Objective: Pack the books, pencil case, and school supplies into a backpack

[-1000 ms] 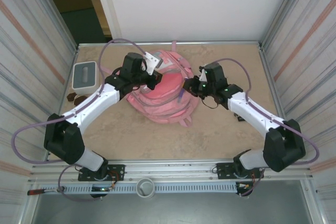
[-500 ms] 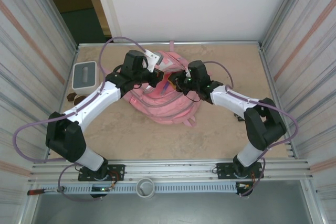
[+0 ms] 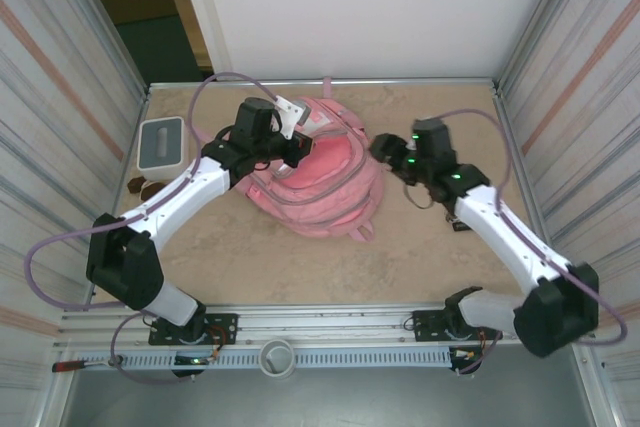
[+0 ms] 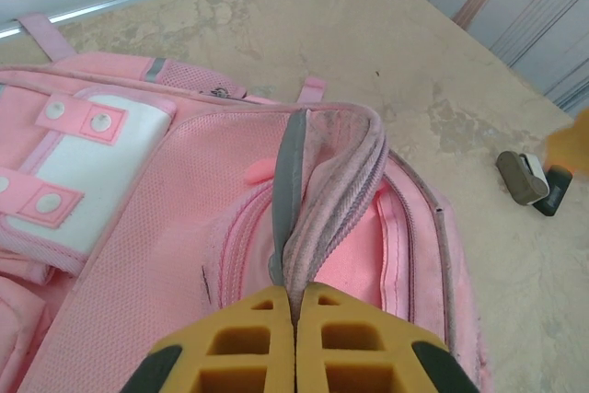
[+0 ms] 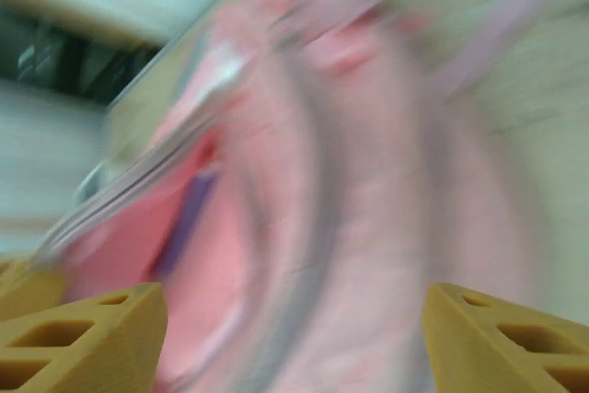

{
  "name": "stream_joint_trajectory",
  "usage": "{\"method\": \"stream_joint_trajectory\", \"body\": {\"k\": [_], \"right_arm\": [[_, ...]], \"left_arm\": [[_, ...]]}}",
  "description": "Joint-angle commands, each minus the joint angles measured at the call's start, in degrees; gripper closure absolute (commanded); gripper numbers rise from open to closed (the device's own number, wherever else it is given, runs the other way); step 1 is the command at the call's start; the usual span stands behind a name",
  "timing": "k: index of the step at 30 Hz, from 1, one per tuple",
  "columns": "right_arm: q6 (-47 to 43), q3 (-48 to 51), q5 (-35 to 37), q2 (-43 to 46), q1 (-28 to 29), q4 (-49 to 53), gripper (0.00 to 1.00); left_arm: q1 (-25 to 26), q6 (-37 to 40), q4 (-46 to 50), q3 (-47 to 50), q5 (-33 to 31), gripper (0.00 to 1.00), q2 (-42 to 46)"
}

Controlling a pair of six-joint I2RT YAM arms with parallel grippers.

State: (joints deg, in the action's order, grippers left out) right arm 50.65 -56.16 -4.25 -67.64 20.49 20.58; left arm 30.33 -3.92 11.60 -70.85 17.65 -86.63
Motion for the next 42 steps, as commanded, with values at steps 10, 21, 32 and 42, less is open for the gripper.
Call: {"method": "stream_joint_trajectory", "body": {"k": [10,21,32,42], "right_arm": [[-19.67,4.41,10.50,-10.90,-27.97,17.16,0.08],[-20.37,4.11,8.52,-23.08,-26.83,13.70,0.22],[-21.41,1.98,9.99,-27.49,-22.78,13.62,0.47],[-23.41,-3.37,0.13,-14.45,-11.27,15.25,0.72]], "left_arm": [[-0.53,-0.66,-9.28,1.56,2.84,1.00,2.61],[-1.97,-1.54,-11.85,3.76,4.83,1.00,2.34],[-3.34,-2.40,-12.72,4.90,6.24,1.00,2.26],[-3.39,-2.70,-12.64,4.57,6.34,1.00,1.60]]}}
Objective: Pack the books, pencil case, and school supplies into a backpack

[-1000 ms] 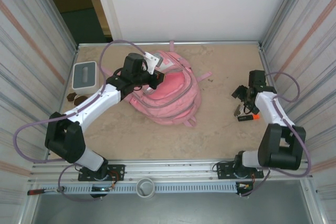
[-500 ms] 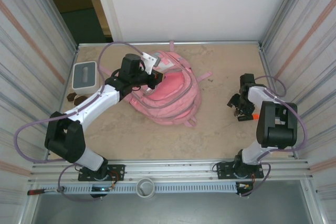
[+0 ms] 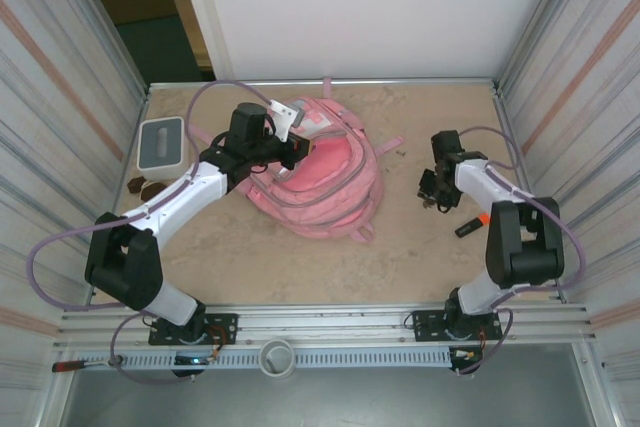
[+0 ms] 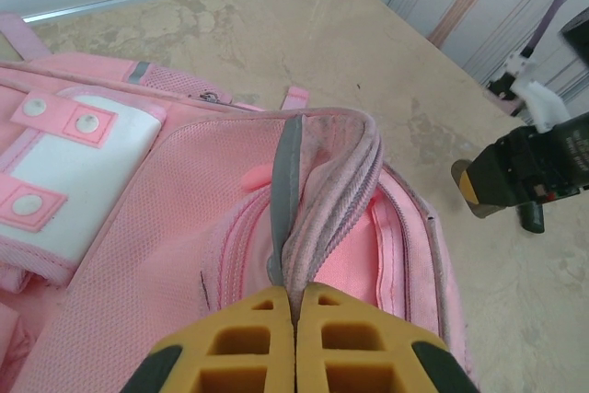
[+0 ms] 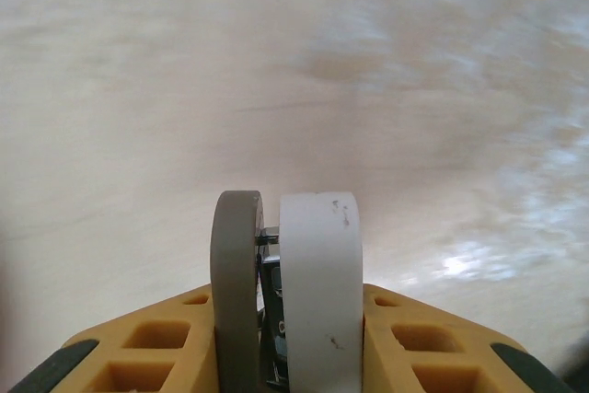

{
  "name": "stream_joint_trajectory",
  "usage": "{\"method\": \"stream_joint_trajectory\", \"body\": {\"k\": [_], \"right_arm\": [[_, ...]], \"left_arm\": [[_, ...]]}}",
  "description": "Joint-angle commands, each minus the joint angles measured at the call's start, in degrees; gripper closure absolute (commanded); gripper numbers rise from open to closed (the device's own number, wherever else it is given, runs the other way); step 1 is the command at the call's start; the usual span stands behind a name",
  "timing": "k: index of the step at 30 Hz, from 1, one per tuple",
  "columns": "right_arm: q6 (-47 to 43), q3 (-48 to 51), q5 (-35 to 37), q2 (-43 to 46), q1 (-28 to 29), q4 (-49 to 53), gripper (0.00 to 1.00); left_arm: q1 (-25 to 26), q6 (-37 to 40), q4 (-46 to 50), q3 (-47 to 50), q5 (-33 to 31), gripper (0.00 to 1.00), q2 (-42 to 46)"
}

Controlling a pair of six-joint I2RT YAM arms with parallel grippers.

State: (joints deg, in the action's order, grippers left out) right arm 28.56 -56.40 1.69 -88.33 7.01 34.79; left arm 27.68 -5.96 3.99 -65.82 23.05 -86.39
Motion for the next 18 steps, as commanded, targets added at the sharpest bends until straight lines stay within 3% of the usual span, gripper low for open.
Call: {"method": "stream_joint_trajectory", "body": {"k": [1,7,14,18], "right_arm": [[-1.35,-3.35,-8.66,8.43,3.37,0.54,0.73],[0.69,-4.16,-24.26,15.74,12.12,-6.22,0.74],[9.67,-7.94,-27.75,10.35,22.18,-19.69,0.73],[14.53,-12.36,-25.04,4.33,25.14,-24.42,0.71]], "left_arm": [[-0.87,-0.73,-5.04,-0.49,0.85,1.00,1.31],[-2.59,-4.91,-8.09,-0.44,2.78,1.00,2.27],[-2.85,-9.38,-9.73,-4.17,8.43,1.00,2.19],[-2.81,-10.57,-10.16,-5.17,9.43,1.00,1.93]]}}
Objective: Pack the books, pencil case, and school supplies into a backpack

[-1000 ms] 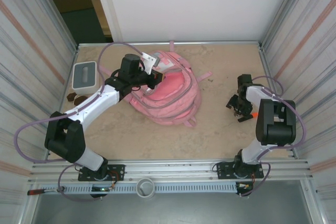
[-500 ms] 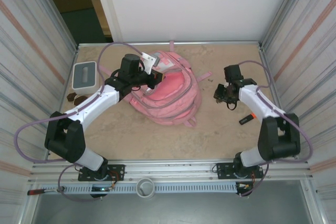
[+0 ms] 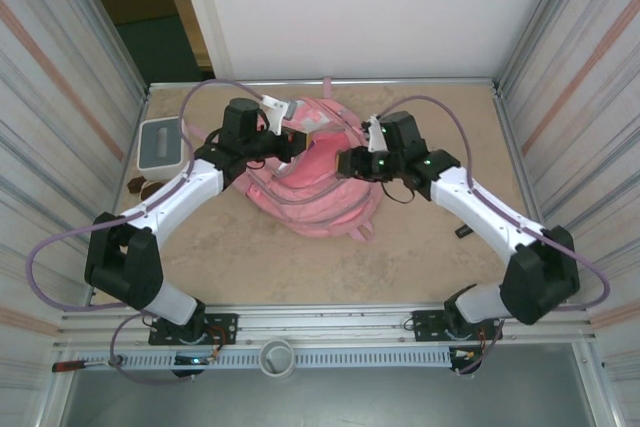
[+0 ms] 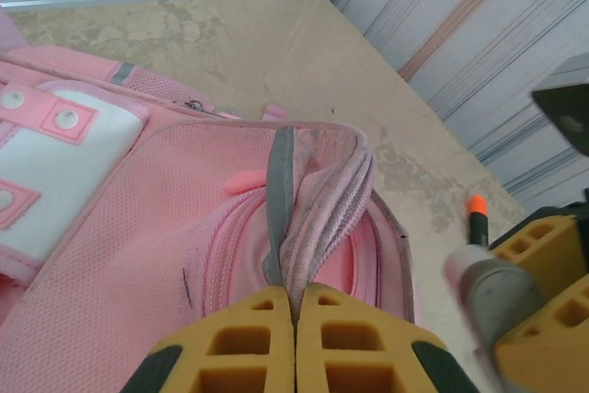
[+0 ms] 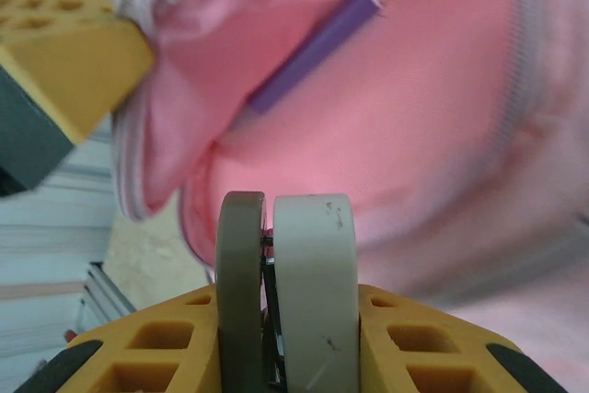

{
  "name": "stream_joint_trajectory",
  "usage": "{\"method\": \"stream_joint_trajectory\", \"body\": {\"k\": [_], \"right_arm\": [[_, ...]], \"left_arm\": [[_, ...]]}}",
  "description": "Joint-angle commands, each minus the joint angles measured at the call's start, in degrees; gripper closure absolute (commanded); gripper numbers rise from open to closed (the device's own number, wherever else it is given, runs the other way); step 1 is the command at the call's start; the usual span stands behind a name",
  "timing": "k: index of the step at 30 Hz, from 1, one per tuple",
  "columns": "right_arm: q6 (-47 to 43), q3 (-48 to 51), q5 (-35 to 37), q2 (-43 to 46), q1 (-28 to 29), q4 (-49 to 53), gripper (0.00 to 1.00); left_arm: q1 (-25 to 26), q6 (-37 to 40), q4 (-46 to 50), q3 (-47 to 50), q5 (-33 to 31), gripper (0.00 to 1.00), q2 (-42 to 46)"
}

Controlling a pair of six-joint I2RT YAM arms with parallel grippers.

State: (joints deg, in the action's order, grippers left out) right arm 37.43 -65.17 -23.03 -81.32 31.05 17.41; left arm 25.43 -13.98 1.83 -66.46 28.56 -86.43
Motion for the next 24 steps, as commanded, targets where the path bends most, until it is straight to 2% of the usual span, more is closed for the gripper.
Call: {"method": "stream_joint_trajectory", "body": {"k": [1,3,6,9,16,19,21,24], "right_arm": [[7.67,-4.55,1.46,-4.63,1.57,-7.72,0.69],[10.91,-5.87,3.50,-8.50,2.23,-8.85,0.65],[13.50,-7.98,5.34,-13.17,2.83,-6.55,0.51],[13.64,-6.63,4.70,-12.97,2.90,-8.80,0.35],[6.16,-1.29,10.12,-0.04,0.76,0.04,0.31],[4.91,1.90,17.91,7.33,-4.29,11.27,0.27],[5.16,4.34,22.19,11.27,-10.72,19.55,0.22],[2.94,8.86,28.35,15.60,-20.45,26.16,0.14]], "left_arm": [[-0.56,-2.75,-8.11,-4.69,4.01,1.00,1.97],[-0.56,-3.02,-7.94,-4.74,3.68,1.00,2.05],[-0.61,-3.08,-7.72,-4.72,2.49,1.00,2.70],[-0.58,-2.96,-7.71,-4.23,1.62,1.00,3.28],[-0.63,-2.60,-7.72,-3.24,1.69,1.00,3.72],[-0.61,-2.36,-7.78,-2.16,1.59,1.00,3.90],[-0.59,-2.58,-8.70,-0.74,1.64,1.00,4.16],[-0.56,-2.98,-10.38,1.40,1.50,1.00,4.26]]}}
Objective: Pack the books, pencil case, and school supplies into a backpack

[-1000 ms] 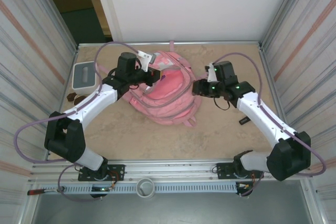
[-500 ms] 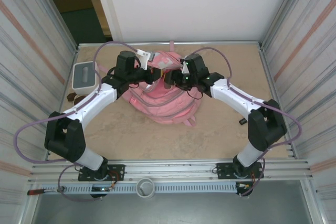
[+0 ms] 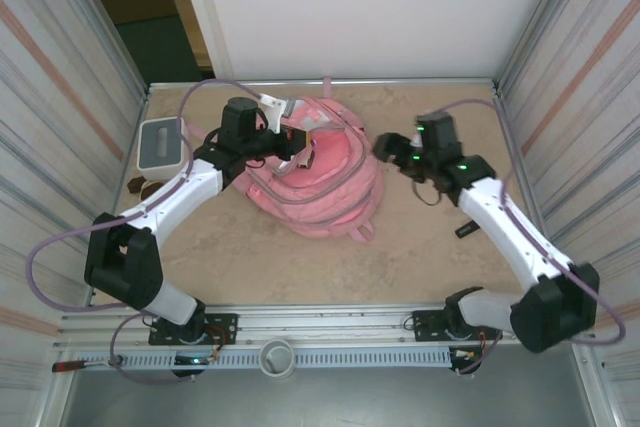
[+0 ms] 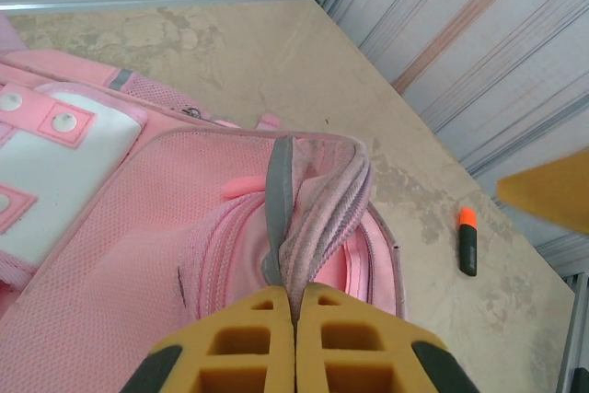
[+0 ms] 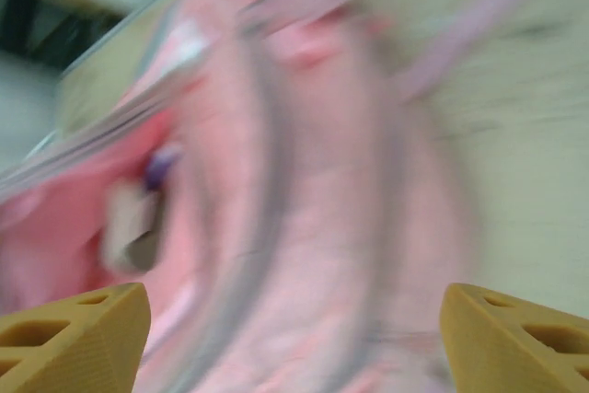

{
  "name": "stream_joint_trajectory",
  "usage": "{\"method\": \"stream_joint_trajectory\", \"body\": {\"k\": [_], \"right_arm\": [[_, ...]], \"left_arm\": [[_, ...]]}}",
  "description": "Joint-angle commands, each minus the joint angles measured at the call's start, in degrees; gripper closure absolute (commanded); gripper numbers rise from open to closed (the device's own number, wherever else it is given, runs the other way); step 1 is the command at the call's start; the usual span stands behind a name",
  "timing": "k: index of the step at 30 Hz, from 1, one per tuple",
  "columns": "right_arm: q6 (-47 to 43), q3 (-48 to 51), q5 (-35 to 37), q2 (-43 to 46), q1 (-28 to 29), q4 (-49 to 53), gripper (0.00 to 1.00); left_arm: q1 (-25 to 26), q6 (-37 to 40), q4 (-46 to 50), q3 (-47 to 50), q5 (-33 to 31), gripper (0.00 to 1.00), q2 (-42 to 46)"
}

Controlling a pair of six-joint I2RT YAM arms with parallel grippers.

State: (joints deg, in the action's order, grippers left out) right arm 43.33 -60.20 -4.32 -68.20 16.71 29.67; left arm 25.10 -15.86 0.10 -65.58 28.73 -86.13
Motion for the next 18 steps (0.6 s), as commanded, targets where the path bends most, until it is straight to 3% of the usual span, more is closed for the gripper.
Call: {"method": "stream_joint_trajectory", "body": {"k": [1,5,8,15,18], "right_arm": [[-3.87,5.26,10.99,3.16,-9.01,14.74,0.12],[-6.56,10.81,14.76,3.09,-19.63,15.24,0.10],[-7.50,13.70,13.11,0.46,-25.62,14.19,0.10],[-9.57,16.00,7.07,-10.91,-29.15,9.77,0.22],[-10.06,15.74,6.54,-15.89,-29.22,8.67,0.39]], "left_arm": [[-0.23,-1.21,-9.14,0.93,1.30,1.00,3.88],[-0.23,-0.94,-9.94,1.69,1.82,1.00,3.13],[-0.23,-0.58,-10.11,1.95,2.12,1.00,2.55],[-0.22,-0.05,-10.73,2.52,2.12,1.00,1.07],[-0.27,-0.40,-11.25,2.42,2.72,1.00,0.61]]}}
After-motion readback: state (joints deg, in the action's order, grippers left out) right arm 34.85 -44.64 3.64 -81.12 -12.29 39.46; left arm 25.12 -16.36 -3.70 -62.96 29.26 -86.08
